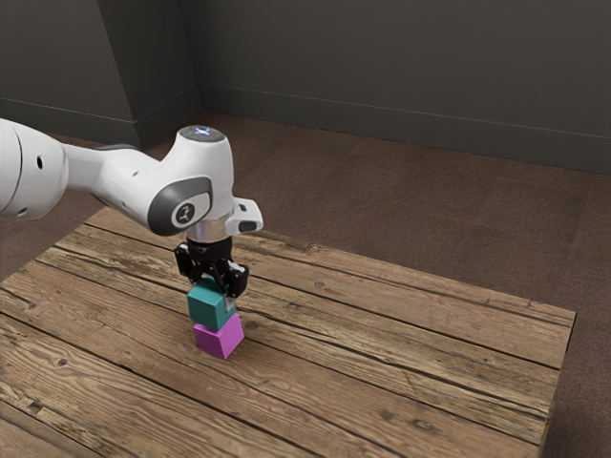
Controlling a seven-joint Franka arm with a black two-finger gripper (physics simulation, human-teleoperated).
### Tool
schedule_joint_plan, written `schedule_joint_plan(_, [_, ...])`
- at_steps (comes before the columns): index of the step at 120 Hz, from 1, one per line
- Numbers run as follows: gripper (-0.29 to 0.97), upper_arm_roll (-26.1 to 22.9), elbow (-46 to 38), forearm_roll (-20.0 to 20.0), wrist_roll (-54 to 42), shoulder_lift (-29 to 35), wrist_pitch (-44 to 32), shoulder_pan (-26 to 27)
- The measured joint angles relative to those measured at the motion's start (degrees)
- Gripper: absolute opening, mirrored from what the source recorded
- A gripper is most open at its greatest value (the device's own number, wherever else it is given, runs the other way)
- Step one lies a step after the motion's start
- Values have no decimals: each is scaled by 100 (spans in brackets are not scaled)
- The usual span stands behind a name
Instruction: Pick up the blue block with one arm, and put the blue block on the pink block with one arm
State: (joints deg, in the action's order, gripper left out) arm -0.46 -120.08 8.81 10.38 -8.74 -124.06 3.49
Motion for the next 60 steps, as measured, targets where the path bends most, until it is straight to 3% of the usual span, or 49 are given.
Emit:
schedule_joint_plan(25, [57, -6, 0, -24, -61, 0, -6, 20])
schedule_joint_plan(60, [65, -6, -71, -27, -141, 352, 39, -42])
